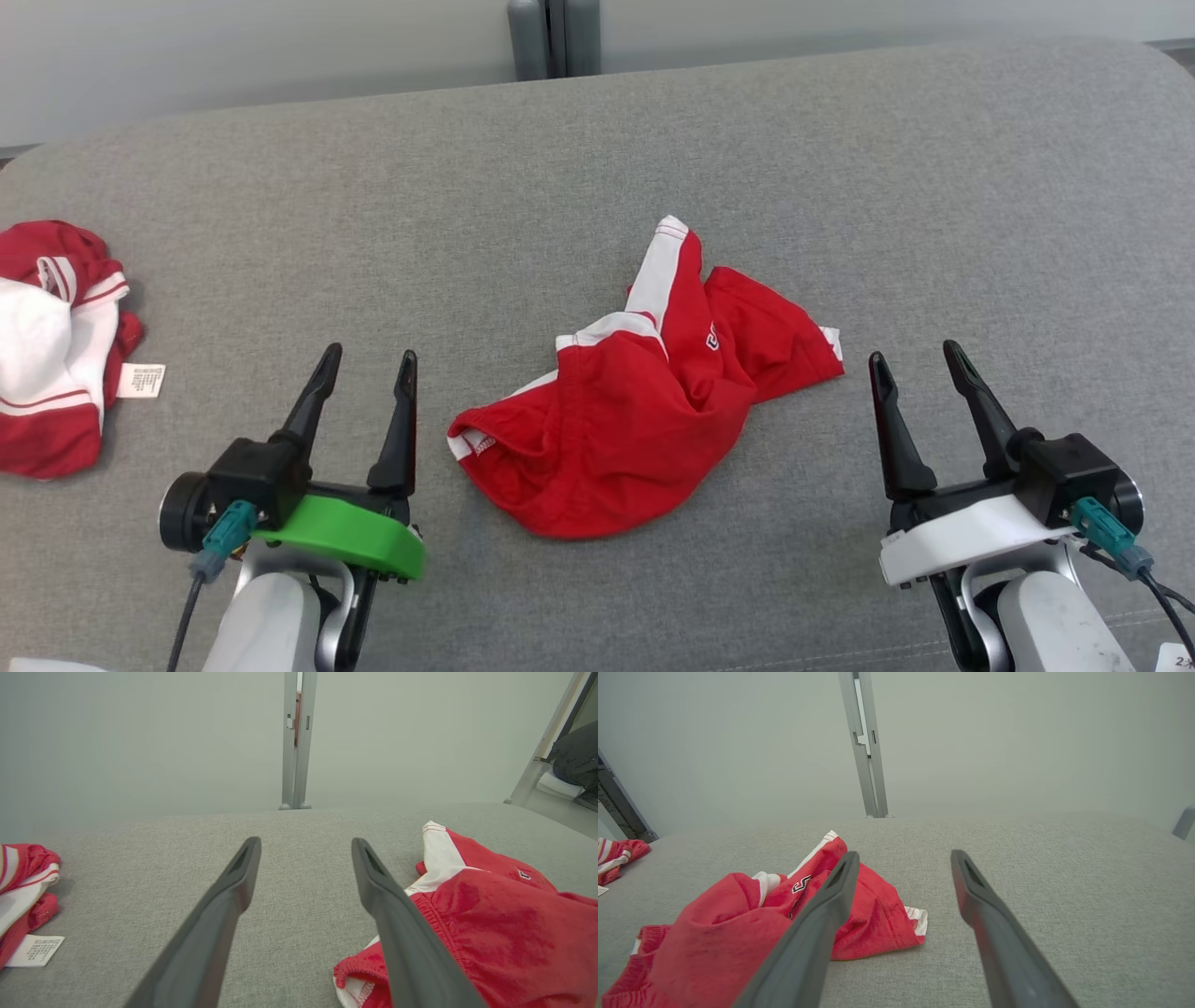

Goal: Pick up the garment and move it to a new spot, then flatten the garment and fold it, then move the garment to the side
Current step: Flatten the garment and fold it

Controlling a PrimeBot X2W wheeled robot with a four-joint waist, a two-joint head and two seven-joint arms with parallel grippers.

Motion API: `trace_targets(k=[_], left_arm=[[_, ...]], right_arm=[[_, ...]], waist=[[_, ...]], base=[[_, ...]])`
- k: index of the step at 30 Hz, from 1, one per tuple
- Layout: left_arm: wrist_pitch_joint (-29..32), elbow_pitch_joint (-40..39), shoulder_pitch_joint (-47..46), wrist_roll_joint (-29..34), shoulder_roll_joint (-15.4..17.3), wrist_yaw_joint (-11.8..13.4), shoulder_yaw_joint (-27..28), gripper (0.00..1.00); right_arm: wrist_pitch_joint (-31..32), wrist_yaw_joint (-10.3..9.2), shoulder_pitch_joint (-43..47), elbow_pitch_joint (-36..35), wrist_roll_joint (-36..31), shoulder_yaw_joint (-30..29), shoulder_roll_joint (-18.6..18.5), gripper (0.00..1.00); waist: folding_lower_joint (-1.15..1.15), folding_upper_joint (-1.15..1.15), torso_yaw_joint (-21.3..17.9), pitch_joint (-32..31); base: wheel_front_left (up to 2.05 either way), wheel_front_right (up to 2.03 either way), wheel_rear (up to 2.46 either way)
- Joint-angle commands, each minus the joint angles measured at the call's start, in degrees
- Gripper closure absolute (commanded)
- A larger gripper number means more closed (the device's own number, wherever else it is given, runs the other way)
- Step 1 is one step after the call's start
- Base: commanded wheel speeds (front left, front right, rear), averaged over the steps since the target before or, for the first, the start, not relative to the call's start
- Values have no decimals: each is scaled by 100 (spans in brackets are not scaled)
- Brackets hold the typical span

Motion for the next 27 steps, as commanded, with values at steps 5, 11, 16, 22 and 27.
trace_targets(k=[5, 11, 16, 22, 27], left_arm=[[3, 536, -270, -131, 152, -16, -389, 0], [3, 1104, -326, -206, 251, -16, -637, 0], [3, 1578, -408, -251, 313, -16, -854, 0], [6, 2103, -544, -456, 282, -16, -1194, 66], [4, 2034, -711, -572, 319, -16, -1323, 100]], right_arm=[[-17, 3, -100, 43, -25, -9, 36, 0], [-17, 3, -178, 75, -21, -45, 59, 0], [-17, 3, -202, 108, -29, -66, 55, 0], [-17, 3, -221, 146, -27, -31, 52, 0], [-17, 3, -207, 120, -16, -20, 39, 0]], waist=[[0, 0, -226, 207], [0, 0, -380, 340], [0, 0, -453, 377], [0, 0, -537, 375], [0, 0, -590, 368]], base=[[0, 0, 0], [0, 0, 0], [0, 0, 0], [0, 0, 0], [0, 0, 0]])
